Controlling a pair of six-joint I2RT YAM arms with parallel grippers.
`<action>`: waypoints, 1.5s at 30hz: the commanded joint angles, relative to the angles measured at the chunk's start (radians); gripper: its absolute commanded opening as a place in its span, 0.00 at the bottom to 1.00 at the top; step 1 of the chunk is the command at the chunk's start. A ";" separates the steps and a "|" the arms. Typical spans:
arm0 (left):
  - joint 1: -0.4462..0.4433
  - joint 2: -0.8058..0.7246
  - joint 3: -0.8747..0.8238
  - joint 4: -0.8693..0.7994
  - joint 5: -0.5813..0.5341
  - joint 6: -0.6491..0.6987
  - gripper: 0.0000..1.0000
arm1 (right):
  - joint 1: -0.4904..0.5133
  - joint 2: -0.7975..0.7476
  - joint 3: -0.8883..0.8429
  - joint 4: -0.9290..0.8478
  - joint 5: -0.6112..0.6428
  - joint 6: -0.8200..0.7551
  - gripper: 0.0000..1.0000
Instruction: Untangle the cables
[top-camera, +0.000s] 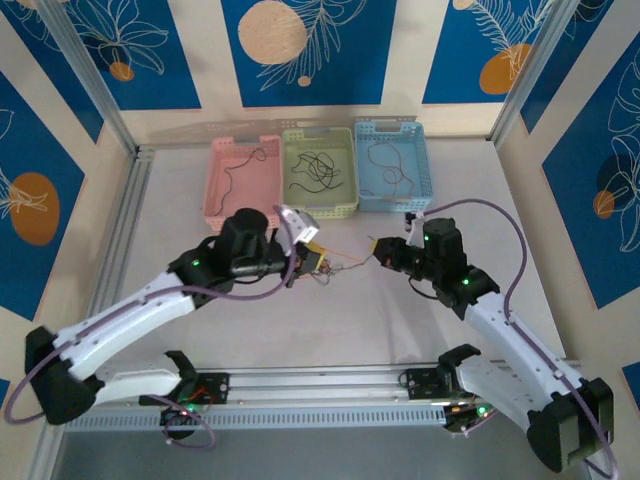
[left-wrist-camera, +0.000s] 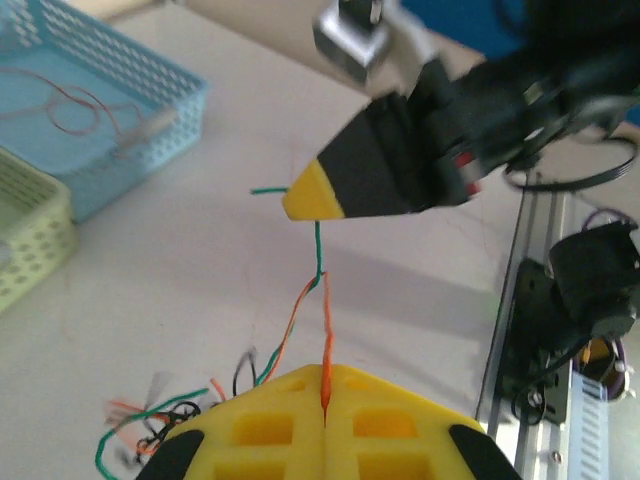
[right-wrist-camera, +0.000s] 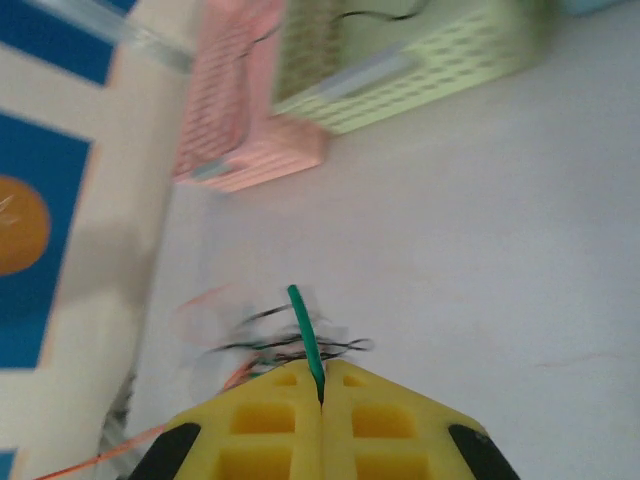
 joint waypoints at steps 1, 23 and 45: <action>-0.004 -0.153 -0.008 -0.003 -0.155 -0.088 0.00 | -0.125 0.008 -0.080 -0.039 0.112 -0.025 0.00; 0.000 -0.644 0.085 -0.416 -0.806 -0.111 0.00 | -0.481 -0.044 -0.206 -0.050 0.084 0.012 0.00; -0.003 -0.662 0.017 -0.392 -0.591 -0.108 0.00 | -0.475 -0.122 -0.197 0.149 -0.360 0.128 0.00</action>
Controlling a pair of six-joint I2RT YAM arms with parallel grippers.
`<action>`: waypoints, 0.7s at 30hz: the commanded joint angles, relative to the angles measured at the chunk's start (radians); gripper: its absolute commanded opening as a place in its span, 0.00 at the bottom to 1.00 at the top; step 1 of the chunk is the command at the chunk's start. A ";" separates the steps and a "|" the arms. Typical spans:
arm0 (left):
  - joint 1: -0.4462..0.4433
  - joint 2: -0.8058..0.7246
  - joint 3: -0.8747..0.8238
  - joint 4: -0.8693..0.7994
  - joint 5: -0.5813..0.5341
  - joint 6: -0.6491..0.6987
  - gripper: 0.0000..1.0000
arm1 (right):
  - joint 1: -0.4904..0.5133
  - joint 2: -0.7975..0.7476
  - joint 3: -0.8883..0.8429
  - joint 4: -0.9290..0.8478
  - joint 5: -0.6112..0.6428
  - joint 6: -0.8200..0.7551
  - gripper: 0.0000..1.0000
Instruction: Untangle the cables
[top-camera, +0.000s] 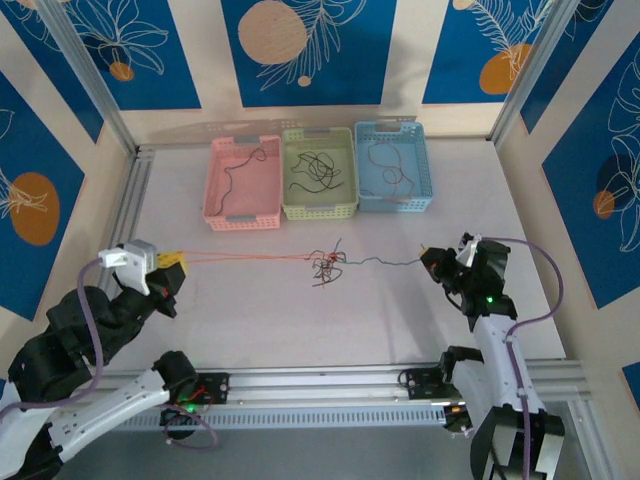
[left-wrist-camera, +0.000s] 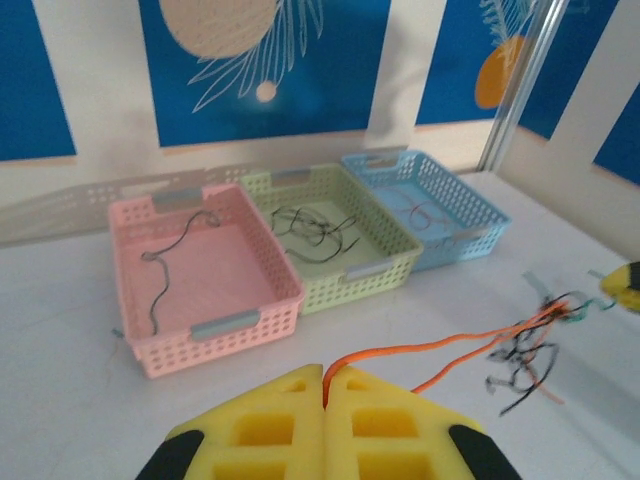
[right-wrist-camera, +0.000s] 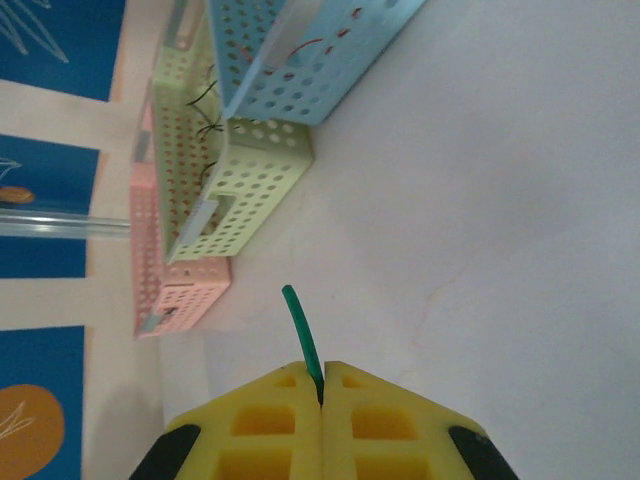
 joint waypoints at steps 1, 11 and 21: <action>0.008 0.068 -0.048 0.158 0.129 -0.031 0.00 | 0.079 -0.005 0.035 0.101 -0.091 0.055 0.00; 0.010 0.338 -0.176 0.437 0.387 -0.124 0.00 | 0.593 0.070 0.204 0.083 0.155 -0.079 0.00; 0.010 0.633 -0.158 0.609 0.674 -0.190 0.00 | 0.637 0.268 0.237 0.077 0.317 -0.085 0.00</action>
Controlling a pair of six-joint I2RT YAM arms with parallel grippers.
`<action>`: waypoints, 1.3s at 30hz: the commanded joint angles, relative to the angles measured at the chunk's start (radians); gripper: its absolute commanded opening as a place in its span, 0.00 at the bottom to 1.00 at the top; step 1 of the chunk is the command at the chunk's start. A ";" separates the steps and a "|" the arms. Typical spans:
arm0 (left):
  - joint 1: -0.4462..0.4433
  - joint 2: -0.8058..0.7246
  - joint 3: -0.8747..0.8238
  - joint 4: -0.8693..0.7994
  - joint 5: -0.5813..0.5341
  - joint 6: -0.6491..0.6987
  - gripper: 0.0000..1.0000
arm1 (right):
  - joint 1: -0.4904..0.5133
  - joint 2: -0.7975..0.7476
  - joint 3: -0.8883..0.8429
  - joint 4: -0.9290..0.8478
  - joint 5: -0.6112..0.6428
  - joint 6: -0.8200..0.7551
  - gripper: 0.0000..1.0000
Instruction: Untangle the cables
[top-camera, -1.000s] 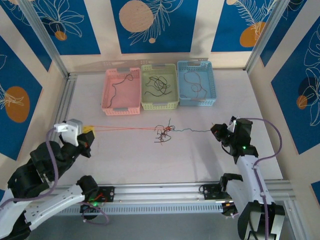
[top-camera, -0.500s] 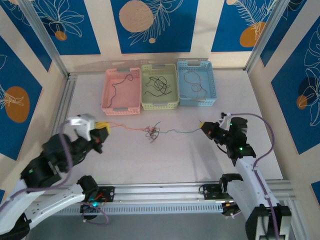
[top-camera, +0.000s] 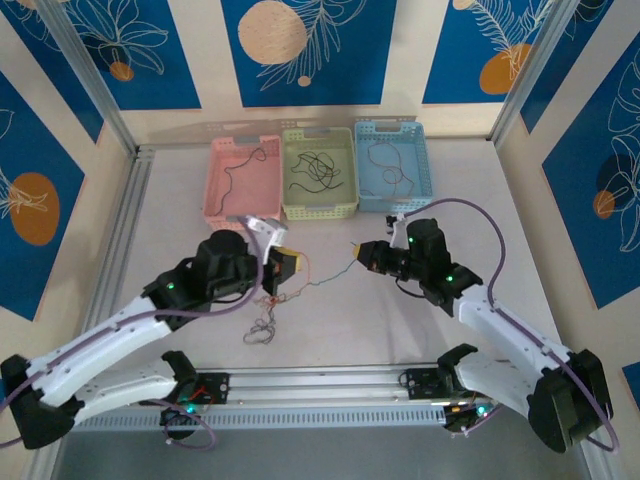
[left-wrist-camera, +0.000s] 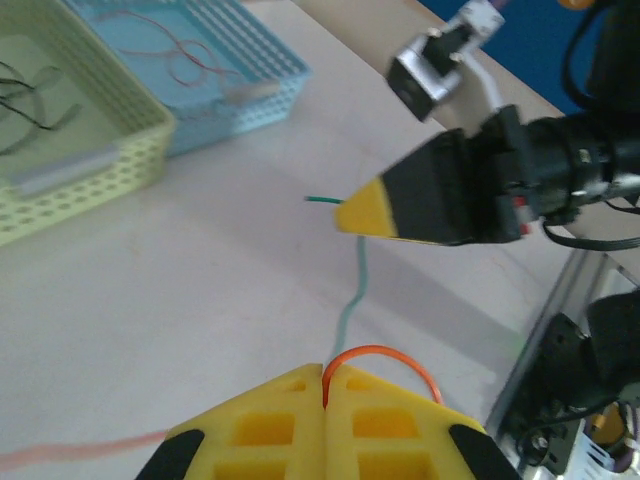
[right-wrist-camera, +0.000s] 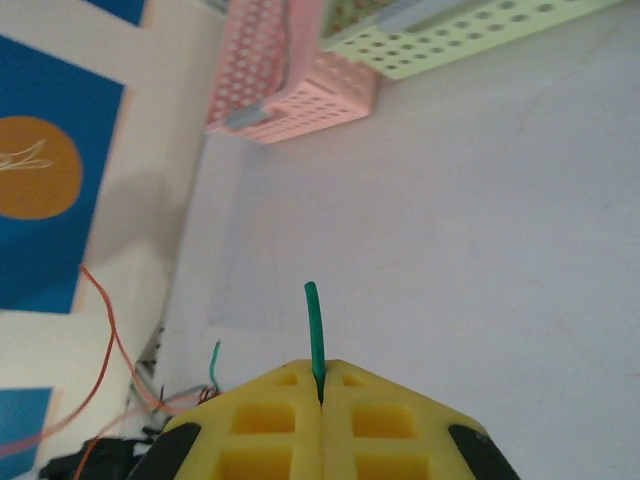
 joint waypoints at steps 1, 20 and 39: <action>0.008 0.066 0.016 0.111 0.168 -0.050 0.00 | -0.003 0.038 0.034 -0.027 0.114 -0.033 0.00; 0.082 0.024 -0.044 -0.212 -0.270 -0.087 0.98 | -0.277 0.113 -0.083 -0.081 0.150 -0.038 0.00; 0.245 0.338 -0.223 0.019 -0.156 -0.057 0.75 | -0.354 0.080 -0.128 -0.071 0.078 -0.055 0.00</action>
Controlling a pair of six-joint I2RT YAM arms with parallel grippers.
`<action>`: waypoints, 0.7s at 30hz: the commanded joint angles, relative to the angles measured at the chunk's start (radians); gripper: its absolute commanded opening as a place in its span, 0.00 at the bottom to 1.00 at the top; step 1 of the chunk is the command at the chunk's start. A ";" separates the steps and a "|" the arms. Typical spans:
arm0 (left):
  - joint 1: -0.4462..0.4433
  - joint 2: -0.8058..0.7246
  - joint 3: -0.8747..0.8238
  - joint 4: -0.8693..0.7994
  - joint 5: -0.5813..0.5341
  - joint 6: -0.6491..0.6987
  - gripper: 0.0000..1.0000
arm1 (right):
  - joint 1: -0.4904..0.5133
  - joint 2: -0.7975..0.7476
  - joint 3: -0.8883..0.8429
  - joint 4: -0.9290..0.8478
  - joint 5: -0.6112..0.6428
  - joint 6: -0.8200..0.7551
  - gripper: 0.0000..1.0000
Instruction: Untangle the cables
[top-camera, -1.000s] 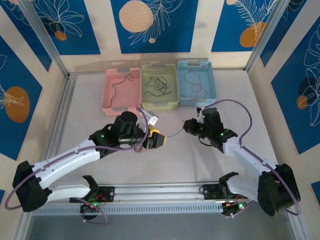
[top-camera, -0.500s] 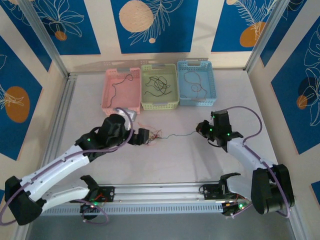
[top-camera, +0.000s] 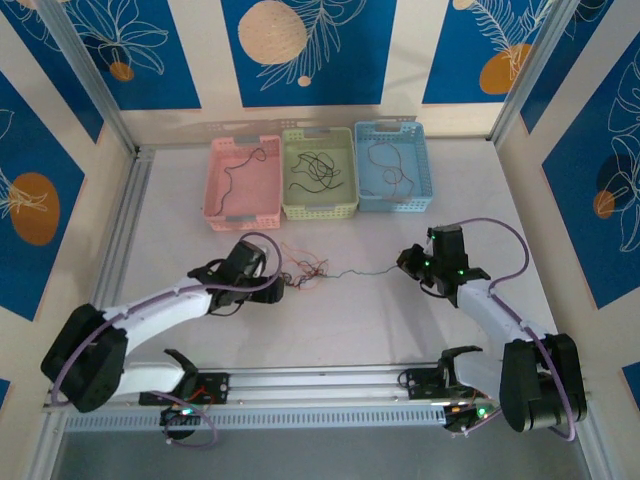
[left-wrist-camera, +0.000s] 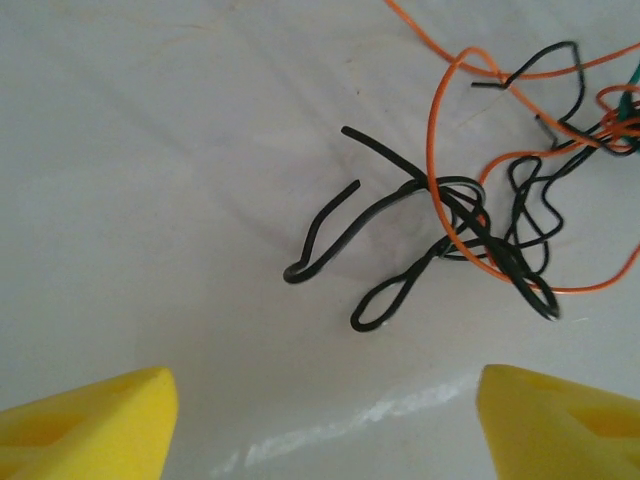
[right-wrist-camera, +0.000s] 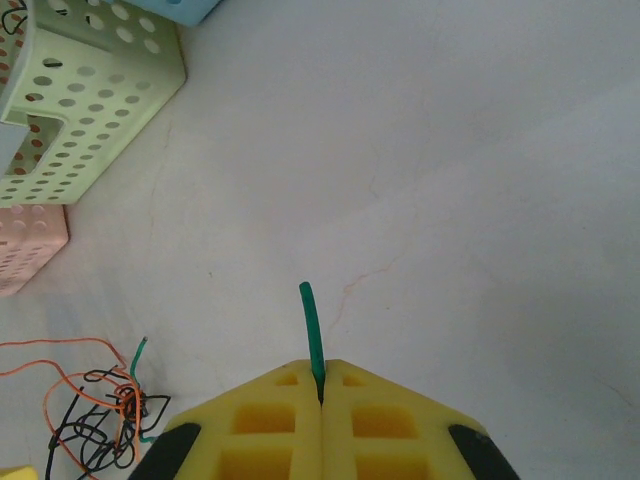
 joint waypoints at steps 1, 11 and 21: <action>0.013 0.047 0.042 0.063 0.002 0.055 0.75 | -0.014 -0.022 -0.013 0.003 -0.032 -0.019 0.00; 0.026 0.230 0.180 0.047 0.001 0.174 0.68 | -0.028 -0.025 -0.019 0.010 -0.053 -0.017 0.00; 0.042 0.287 0.204 0.042 0.044 0.207 0.48 | -0.038 -0.032 -0.022 0.014 -0.065 -0.015 0.00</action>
